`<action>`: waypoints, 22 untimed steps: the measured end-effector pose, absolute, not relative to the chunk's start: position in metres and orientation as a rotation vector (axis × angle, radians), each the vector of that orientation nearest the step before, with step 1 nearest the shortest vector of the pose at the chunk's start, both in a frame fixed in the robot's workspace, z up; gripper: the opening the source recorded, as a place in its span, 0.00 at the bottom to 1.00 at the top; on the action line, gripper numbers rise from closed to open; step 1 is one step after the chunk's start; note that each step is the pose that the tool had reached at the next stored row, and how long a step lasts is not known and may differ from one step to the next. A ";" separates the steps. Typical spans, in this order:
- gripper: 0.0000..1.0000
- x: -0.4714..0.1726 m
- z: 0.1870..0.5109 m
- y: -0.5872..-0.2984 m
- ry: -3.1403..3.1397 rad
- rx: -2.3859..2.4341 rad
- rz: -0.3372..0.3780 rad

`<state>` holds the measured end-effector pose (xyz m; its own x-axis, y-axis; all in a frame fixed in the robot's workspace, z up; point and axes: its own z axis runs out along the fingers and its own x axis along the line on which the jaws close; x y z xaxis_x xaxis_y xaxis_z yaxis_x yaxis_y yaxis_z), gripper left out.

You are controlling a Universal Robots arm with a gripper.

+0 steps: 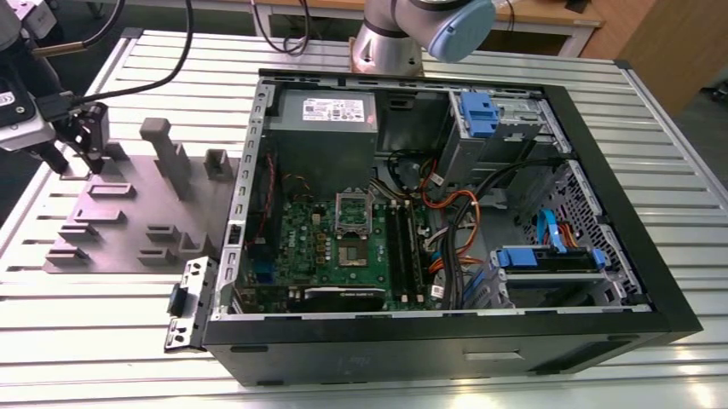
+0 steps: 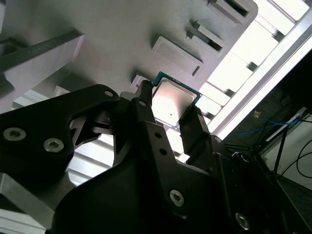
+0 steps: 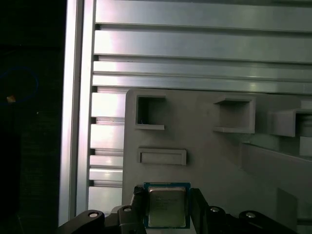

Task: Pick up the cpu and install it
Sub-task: 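Pick up the cpu and move it towards the insertion slot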

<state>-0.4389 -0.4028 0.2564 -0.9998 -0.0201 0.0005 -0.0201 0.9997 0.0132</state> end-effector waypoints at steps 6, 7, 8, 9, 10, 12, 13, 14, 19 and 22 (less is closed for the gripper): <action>0.47 -0.439 0.258 -0.403 -3.141 0.032 -0.021; 0.47 -0.439 0.259 -0.403 -3.141 0.032 -0.021; 0.47 -0.439 0.259 -0.403 -3.141 0.032 -0.021; 0.47 -0.439 0.259 -0.403 -3.141 0.032 -0.021; 0.47 -0.439 0.260 -0.403 -3.141 0.032 -0.021; 0.47 -0.439 0.260 -0.403 -3.141 0.032 -0.021; 0.47 -0.439 0.264 -0.403 -3.141 0.032 -0.021; 0.47 -0.439 0.266 -0.403 -3.141 0.032 -0.021; 0.47 -0.439 0.267 -0.403 -3.141 0.032 -0.021; 0.47 -0.439 0.268 -0.403 -3.141 0.032 -0.021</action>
<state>-0.4389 -0.4028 0.2675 -0.9998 -0.0202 0.0006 -0.0202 0.9997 0.0132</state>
